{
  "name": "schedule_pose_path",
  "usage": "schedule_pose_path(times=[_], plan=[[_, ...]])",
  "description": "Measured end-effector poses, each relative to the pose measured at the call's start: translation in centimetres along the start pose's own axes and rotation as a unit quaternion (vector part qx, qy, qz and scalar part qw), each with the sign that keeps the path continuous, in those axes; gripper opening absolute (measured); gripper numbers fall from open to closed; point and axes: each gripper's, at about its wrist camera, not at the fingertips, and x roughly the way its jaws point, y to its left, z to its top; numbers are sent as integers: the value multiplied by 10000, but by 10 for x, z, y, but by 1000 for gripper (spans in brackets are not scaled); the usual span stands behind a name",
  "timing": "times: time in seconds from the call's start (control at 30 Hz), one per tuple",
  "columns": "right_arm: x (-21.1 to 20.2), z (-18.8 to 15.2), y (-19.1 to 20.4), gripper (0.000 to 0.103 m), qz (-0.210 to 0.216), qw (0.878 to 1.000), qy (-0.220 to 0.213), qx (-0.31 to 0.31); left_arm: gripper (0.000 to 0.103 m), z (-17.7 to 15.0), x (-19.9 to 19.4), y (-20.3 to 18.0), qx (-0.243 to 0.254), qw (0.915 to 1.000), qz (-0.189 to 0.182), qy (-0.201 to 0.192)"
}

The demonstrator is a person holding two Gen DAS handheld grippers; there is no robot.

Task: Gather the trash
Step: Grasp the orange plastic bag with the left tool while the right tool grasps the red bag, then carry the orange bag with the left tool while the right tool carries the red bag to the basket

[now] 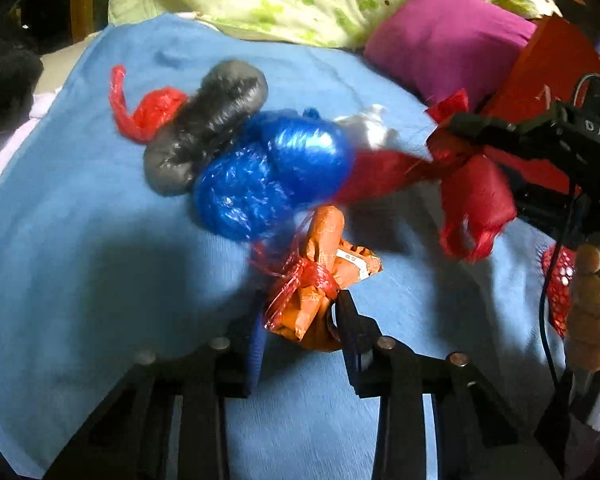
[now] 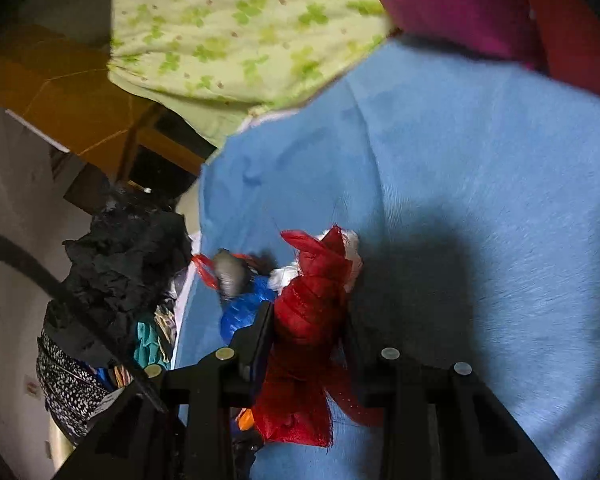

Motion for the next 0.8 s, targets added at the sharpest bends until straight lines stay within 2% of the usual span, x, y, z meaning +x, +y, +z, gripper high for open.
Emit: schedule_pose_path(times=[0.2,0.37,0.6,0.8], plan=[[-61,-25,20,35,390,9956,-667,-536,35,-23,-41,-14,1,9997,-52,-237],[-109,-49,32,35,326,9856,-1276,-1059,35,-34,-79,-24,165,9984,38,-540],[-148,-81,36,35,12,9740,-1632,-1570,35,-38,-120,-34,361,9947,229,-936],[-158,-97,33,35,-170,9705,-1643,-1755,35,-42,-139,-47,453,9919,346,-1135]])
